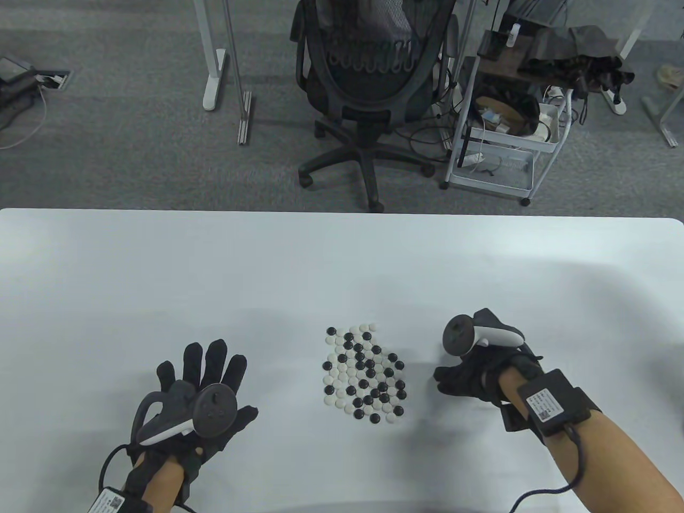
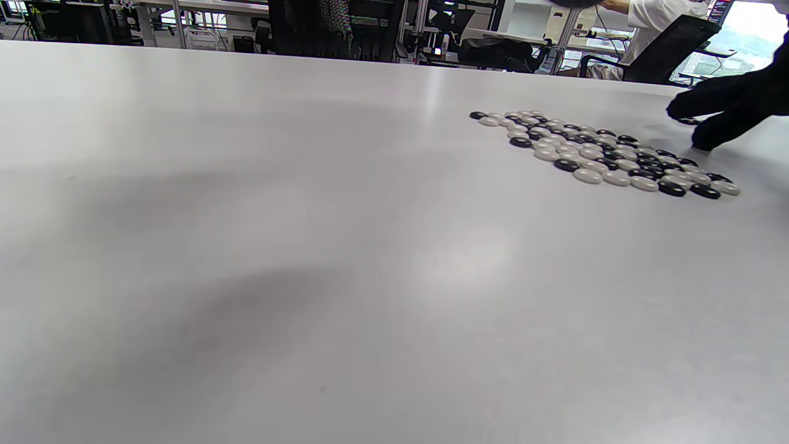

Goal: Go stone sorting task

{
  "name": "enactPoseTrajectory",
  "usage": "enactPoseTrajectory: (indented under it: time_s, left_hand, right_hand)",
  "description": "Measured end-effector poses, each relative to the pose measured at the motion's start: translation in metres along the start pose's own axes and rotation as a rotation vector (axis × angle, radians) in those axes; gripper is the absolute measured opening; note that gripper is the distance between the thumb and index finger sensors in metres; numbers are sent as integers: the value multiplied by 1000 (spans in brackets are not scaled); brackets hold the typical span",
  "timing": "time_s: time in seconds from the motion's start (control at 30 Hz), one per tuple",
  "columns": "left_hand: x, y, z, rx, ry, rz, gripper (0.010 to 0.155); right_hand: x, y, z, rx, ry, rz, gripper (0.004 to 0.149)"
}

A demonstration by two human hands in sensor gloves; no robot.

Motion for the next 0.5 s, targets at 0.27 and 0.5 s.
enactPoseTrajectory:
  time_s: [0.27, 0.5]
  left_hand:
    - [0, 0, 0, 2, 1, 0, 81]
    - [-1, 0, 0, 10, 0, 0, 81]
  right_hand:
    - [70, -8, -6, 35, 202, 98, 62]
    - [84, -15, 0, 95, 247, 152, 64]
Point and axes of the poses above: the tracker on the back of each hand, its own x axis roughly to the little-finger side, its own z axis roughly from the wrist to the fingertips, y = z × x, the point moved 1 cm from there along z, roughly from the wrist to the fingertips, and after that the axes turned 6 degrees about x, right-handed, at the moved point
